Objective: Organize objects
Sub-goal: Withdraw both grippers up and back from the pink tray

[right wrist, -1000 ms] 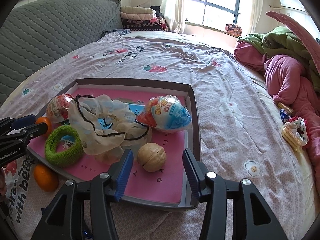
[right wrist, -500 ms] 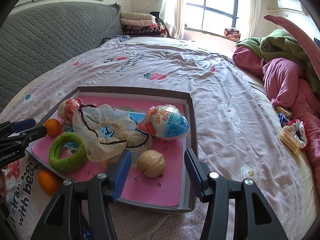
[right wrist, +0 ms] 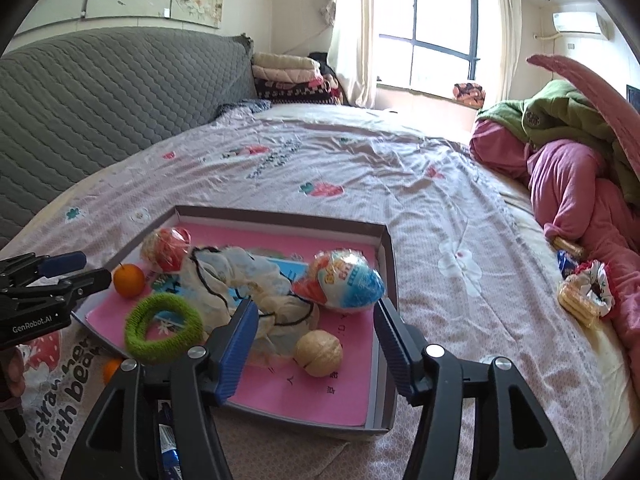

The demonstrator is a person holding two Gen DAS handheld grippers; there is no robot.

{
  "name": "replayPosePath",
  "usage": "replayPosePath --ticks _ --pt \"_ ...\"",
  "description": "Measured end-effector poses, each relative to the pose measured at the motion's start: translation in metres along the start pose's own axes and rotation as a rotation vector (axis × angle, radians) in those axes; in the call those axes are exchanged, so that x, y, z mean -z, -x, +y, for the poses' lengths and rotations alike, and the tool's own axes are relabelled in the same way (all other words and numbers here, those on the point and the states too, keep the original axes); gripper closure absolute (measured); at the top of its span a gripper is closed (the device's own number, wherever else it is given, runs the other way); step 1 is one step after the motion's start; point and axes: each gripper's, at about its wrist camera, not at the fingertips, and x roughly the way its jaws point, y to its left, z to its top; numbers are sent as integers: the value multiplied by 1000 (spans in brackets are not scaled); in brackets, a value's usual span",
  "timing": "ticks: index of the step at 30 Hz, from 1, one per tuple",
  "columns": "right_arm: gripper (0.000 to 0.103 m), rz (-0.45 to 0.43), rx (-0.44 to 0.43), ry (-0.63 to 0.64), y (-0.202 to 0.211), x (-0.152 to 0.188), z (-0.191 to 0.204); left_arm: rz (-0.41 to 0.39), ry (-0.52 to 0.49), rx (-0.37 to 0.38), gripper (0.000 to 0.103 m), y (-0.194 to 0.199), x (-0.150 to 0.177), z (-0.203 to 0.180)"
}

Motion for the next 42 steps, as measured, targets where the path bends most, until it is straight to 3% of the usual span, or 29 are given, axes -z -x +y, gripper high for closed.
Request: replayPosePath --ticks 28,31,42 --pt "32 -187 -70 -77 51 -6 -6 -73 -2 -14 42 28 3 2" --pt "27 -194 -77 -81 56 -4 -6 -70 2 -10 42 30 5 1" --pt "26 -217 -74 -33 74 7 8 -83 -9 16 42 44 15 -14"
